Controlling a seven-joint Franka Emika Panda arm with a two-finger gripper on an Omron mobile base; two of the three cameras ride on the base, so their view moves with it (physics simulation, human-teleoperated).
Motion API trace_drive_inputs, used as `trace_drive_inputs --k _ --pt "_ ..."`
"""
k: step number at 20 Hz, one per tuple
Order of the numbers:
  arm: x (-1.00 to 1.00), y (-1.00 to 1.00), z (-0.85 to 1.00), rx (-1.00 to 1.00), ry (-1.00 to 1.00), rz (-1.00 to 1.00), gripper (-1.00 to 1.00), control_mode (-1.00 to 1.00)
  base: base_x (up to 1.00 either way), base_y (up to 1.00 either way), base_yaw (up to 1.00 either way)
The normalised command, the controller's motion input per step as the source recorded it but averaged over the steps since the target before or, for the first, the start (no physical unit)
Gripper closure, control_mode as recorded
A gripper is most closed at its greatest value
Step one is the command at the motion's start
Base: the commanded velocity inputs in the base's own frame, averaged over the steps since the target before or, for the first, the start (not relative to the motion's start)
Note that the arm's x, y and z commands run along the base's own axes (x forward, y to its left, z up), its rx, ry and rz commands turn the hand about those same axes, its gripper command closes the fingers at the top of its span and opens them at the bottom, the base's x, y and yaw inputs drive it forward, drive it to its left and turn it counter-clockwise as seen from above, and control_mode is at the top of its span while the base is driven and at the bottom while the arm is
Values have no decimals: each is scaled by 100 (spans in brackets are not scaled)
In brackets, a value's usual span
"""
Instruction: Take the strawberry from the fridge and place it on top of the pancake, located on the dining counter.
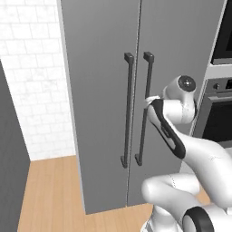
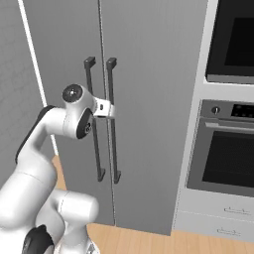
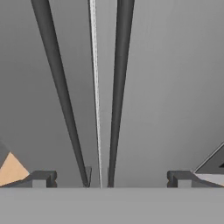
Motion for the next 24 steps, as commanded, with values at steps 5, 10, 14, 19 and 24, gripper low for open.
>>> trace_drive_inputs --k 5,10,14,19,24 --pt "53 0 -23 0 -12 0 -100 -100 0 0 0" --pt "62 -1 -1 0 0 0 -100 -100 0 0 0" --pt "51 -6 0 0 0 0 -100 -100 0 0 0" --pt "52 0 -3 0 0 0 -100 -100 0 0 0" --pt "42 -1 -6 0 0 0 -100 -100 0 0 0"
